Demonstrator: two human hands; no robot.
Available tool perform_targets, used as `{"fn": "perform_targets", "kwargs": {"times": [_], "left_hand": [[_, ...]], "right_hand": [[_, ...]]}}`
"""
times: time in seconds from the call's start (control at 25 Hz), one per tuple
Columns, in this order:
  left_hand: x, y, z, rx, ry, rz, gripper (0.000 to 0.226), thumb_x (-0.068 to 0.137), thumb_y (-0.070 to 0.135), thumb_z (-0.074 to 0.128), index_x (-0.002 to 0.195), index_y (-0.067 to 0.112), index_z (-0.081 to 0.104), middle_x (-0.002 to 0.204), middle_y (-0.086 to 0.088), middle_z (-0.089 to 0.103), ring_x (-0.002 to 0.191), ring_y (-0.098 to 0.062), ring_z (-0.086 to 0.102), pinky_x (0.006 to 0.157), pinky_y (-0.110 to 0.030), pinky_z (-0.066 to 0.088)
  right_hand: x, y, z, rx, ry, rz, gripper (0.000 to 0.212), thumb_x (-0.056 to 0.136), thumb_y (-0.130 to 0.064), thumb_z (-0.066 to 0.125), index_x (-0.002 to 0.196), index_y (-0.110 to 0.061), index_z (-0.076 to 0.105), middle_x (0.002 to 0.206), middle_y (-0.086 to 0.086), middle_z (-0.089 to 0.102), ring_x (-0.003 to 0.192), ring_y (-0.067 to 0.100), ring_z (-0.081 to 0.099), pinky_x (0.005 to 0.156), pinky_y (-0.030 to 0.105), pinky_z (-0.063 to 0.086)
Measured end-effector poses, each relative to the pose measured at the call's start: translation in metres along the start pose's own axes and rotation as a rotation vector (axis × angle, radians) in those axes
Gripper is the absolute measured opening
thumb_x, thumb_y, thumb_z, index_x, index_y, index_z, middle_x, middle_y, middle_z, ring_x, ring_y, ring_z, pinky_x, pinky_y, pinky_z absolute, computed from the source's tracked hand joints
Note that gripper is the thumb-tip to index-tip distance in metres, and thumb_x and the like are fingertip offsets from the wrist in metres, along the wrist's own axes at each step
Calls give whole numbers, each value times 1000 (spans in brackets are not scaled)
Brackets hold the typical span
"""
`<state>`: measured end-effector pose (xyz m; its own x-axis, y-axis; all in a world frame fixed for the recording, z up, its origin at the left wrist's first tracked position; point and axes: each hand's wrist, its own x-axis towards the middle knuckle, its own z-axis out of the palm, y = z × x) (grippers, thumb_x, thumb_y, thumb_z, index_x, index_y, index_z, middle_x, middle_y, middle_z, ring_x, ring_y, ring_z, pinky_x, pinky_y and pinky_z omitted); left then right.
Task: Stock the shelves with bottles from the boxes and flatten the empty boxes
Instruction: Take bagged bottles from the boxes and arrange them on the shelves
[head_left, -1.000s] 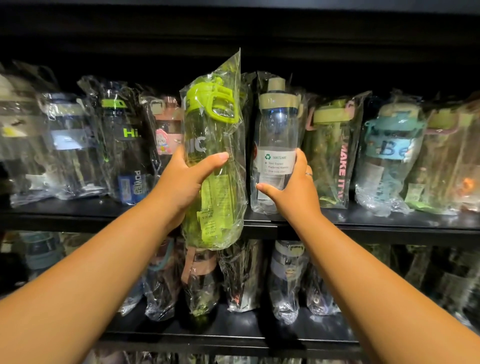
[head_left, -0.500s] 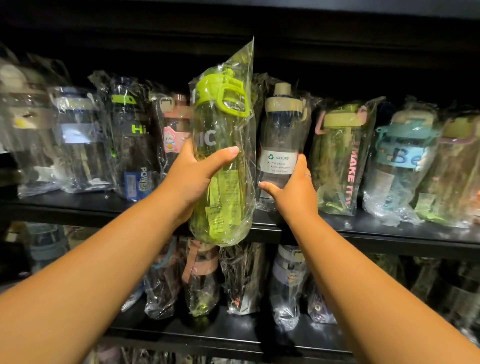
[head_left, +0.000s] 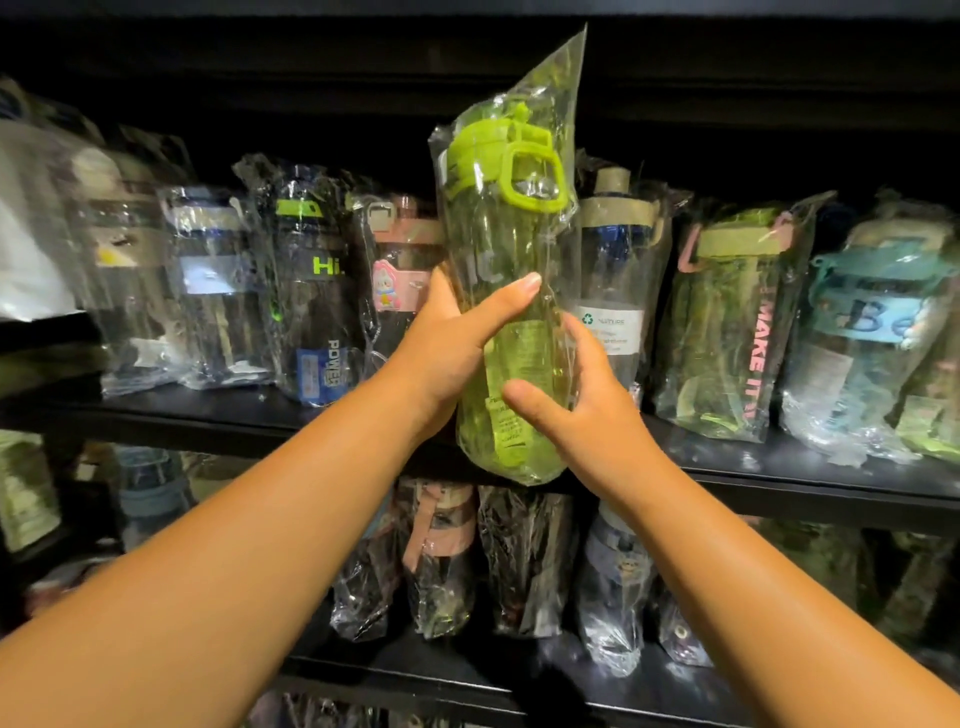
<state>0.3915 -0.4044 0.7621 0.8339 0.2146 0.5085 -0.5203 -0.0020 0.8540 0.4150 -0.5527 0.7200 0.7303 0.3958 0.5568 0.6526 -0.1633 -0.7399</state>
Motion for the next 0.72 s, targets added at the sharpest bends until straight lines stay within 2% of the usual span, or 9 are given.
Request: {"fn": "perform_targets", "kwargs": {"times": [0.04,0.08,0.12,0.16,0.24,0.32,0.4,0.52,0.72], "left_hand": [[0,1,0,-1,-19,-11,67,79,36,79,134,24,43,128,1,65,111,-14,67,99,-43,54],[0,0,-1,11,-47,-25,66,81,38,77,135,24,42,128,2,64,112,-13,67,99,-42,53],[1,-1,-5,42,-81,-39,64,82,41,76,135,25,43,127,5,64,112,-10,66,99,-39,52],[0,-2,-10,91,-115,-49,59,85,44,73,134,28,43,125,11,64,111,-4,65,97,-33,51],[-4,-6,-26,310,-116,-14,48,92,47,64,133,34,44,120,20,60,109,7,58,92,-22,46],[-8,-17,-48,617,-43,111,44,93,47,62,134,32,52,118,15,62,106,5,57,91,-19,46],[-11,-31,-70,868,-41,222,38,89,48,61,121,30,63,109,10,65,99,-2,60,90,-24,48],[-11,-48,-96,1141,-145,239,36,84,47,51,110,28,69,101,10,65,96,-8,59,88,-34,50],[-11,-58,-113,1253,-149,216,38,87,47,47,112,29,67,103,10,66,101,-16,60,90,-39,49]], "right_hand": [[2,-2,1,-15,15,2,80,79,-49,76,142,-35,28,122,-37,44,103,-33,43,88,-2,37],[5,-2,2,-26,48,14,84,79,-39,79,145,-32,28,112,-40,40,92,-38,41,77,-8,34],[7,1,3,-37,81,27,85,79,-35,81,147,-30,29,110,-39,40,90,-36,43,74,-8,33],[9,3,4,-48,112,39,87,78,-35,81,147,-28,30,114,-34,44,96,-28,47,77,-5,33],[11,7,7,-50,172,66,89,76,-40,81,148,-29,31,128,-22,44,117,-7,45,92,10,34],[12,11,9,-48,206,87,92,75,-40,81,150,-29,29,133,-18,39,124,1,41,98,19,32],[13,12,12,-72,209,96,93,76,-38,81,150,-28,26,132,-18,38,123,0,39,98,18,30],[17,15,22,-87,218,127,93,76,-40,81,149,-30,24,134,-13,41,124,4,42,98,19,31],[29,14,39,-204,269,162,94,77,-45,78,151,-29,23,147,-3,37,128,8,39,98,21,28]]}}
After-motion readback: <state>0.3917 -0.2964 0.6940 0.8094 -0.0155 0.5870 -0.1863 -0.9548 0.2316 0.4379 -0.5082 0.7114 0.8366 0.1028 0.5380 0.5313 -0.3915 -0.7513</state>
